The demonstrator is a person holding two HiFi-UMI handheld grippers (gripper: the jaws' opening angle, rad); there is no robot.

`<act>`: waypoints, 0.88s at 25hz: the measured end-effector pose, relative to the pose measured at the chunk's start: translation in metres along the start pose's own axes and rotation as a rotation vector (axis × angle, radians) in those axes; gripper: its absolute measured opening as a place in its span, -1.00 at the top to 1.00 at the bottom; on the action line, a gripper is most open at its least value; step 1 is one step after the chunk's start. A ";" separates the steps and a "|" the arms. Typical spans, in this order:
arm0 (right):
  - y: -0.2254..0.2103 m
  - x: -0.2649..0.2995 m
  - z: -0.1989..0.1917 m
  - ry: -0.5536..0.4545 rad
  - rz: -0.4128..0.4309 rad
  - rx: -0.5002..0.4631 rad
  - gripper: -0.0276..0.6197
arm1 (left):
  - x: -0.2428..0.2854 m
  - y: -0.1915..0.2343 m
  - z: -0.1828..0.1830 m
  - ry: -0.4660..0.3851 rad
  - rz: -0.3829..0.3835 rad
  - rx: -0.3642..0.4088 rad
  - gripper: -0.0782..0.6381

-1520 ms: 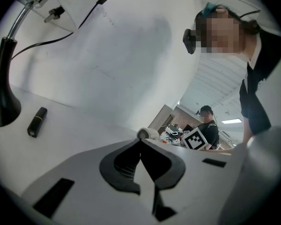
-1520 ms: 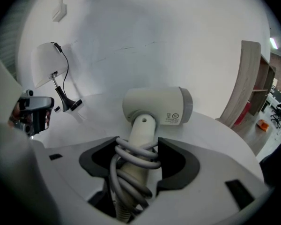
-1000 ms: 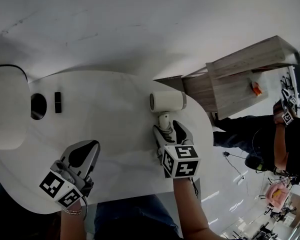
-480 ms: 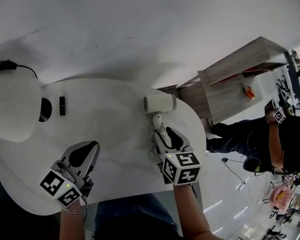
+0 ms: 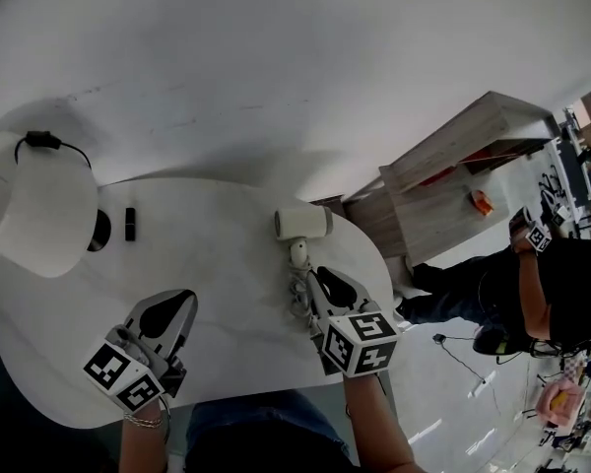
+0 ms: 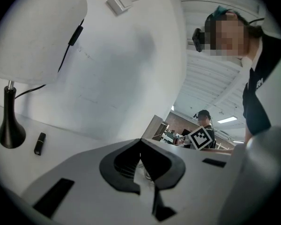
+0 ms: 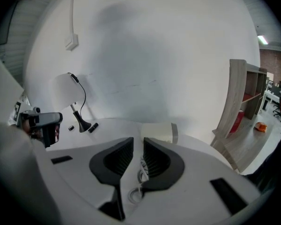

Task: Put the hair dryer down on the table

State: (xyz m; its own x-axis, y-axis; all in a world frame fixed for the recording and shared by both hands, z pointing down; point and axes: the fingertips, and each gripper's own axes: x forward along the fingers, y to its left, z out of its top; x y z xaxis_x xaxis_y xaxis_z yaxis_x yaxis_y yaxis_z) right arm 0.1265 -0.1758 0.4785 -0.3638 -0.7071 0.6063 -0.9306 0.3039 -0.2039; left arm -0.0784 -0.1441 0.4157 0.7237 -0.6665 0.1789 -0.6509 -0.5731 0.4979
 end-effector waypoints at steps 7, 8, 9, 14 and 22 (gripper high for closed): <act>0.006 -0.026 0.018 -0.059 0.040 -0.013 0.78 | -0.006 -0.010 0.008 -0.014 0.028 0.035 0.74; 0.007 -0.030 0.021 -0.065 0.047 -0.020 0.79 | -0.007 -0.012 0.008 -0.016 0.030 0.039 0.74; 0.008 -0.033 0.023 -0.071 0.054 -0.027 0.80 | -0.007 -0.013 0.010 -0.018 0.031 0.042 0.74; 0.015 -0.051 0.034 -0.111 0.085 -0.061 0.83 | -0.010 -0.024 0.014 -0.029 0.031 0.056 0.74; 0.025 -0.074 0.067 -0.206 0.128 -0.109 0.85 | -0.010 -0.036 0.033 -0.063 0.033 0.100 0.74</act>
State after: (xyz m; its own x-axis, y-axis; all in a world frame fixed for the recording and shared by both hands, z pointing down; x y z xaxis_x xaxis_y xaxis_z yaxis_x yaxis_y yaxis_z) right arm 0.1275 -0.1591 0.3769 -0.4887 -0.7706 0.4091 -0.8710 0.4579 -0.1780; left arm -0.0694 -0.1326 0.3681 0.6880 -0.7125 0.1382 -0.6957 -0.5931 0.4052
